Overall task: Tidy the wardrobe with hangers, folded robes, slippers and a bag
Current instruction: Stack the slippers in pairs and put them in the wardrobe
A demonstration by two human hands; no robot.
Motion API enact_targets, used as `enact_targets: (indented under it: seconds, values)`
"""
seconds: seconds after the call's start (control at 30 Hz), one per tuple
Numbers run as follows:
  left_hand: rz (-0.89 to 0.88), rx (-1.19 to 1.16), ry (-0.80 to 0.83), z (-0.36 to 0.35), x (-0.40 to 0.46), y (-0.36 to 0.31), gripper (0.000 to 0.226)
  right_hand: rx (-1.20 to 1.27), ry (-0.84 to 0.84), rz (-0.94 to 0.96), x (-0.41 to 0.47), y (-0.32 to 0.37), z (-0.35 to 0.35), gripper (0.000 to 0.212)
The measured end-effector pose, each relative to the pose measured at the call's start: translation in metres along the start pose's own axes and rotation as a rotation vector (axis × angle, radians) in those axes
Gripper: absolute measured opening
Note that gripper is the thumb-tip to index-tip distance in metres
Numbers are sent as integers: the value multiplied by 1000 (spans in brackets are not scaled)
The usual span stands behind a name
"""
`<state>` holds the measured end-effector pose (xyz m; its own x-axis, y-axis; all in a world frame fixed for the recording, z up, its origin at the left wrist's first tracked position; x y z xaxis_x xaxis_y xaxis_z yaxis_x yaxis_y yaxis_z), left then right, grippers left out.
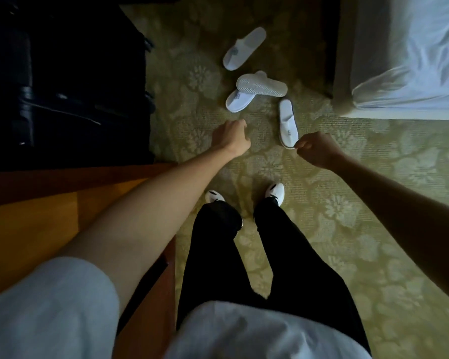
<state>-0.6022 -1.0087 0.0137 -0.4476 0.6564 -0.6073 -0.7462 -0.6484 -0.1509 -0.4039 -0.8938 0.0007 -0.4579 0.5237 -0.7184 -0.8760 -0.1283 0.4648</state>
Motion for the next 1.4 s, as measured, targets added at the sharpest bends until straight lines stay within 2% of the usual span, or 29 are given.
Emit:
enact_targets:
  seconds: [0.1,0.23,0.37,0.5,0.57,0.63,0.73,0.8,0.9,1.0,1.13,1.3,1.4]
  values:
    - [2,3,16,-42,66,-20,43,29,-72,-30,65,-45,-1,26]
    - [-10,9,17,-119,164,-28,36,-17,-56,-39,170,-102,-36,19]
    - [59,-42,-21,-213,270,-7,32,-54,-72,-72,291,-176,-94,31]
    - [63,-19,-29,-303,372,16,25,-64,-214,-118,399,-258,-138,22]
    - [51,-6,-71,-338,420,28,19,-67,-321,-94,444,-290,-151,43]
    - [12,-47,-159,-364,462,37,14,-39,-410,-83,481,-315,-160,54]
    - [40,-92,-347,-381,512,56,38,-24,-528,-55,518,-343,-170,69]
    - [81,-102,-484,-375,544,78,55,-7,-611,-12,535,-349,-175,64]
    - [63,-121,-614,-352,585,104,55,26,-722,48,553,-342,-181,55]
    - [37,-117,-607,-339,603,112,64,68,-767,47,555,-329,-188,54]
    - [-58,-42,-580,-345,603,97,74,113,-672,-17,551,-323,-202,54]
    - [-308,275,-603,-340,610,40,79,94,-585,56,550,-301,-229,53]
    - [-366,393,-584,-336,623,20,75,76,-546,135,554,-286,-248,57]
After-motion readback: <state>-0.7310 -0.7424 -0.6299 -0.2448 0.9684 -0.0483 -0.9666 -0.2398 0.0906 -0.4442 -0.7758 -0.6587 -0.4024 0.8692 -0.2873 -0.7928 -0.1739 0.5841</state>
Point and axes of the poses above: each hand's wrist, its own x-axis towards the middle knuckle, its own z-axis out of the back of the hand, y = z × x, the point moved 6 cm from there along x, towards the middle knuckle, and after that the axes turned 10 degrees about x, right-handed, at the moved point
